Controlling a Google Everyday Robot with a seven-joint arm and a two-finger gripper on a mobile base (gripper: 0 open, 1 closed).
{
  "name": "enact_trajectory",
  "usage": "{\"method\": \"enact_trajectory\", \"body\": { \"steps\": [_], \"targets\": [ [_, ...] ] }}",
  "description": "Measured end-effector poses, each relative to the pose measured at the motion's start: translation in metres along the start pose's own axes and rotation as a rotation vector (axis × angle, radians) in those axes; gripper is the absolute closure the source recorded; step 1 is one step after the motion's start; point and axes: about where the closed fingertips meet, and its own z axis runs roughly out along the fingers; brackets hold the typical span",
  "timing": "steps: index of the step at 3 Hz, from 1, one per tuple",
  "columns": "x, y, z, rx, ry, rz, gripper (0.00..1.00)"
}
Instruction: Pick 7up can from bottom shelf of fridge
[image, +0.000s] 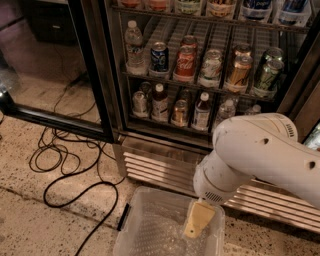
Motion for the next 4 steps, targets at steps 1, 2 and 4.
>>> {"method": "enact_trajectory", "body": {
  "steps": [1, 2, 4],
  "targets": [
    [0.000, 0.000, 0.000, 0.000, 0.000, 0.000, 0.00],
    [-0.009, 0.011, 0.027, -0.009, -0.024, 0.023, 0.00],
    [-0.030, 0.016, 0.102, -0.018, -0.086, 0.209, 0.00]
  ]
}}
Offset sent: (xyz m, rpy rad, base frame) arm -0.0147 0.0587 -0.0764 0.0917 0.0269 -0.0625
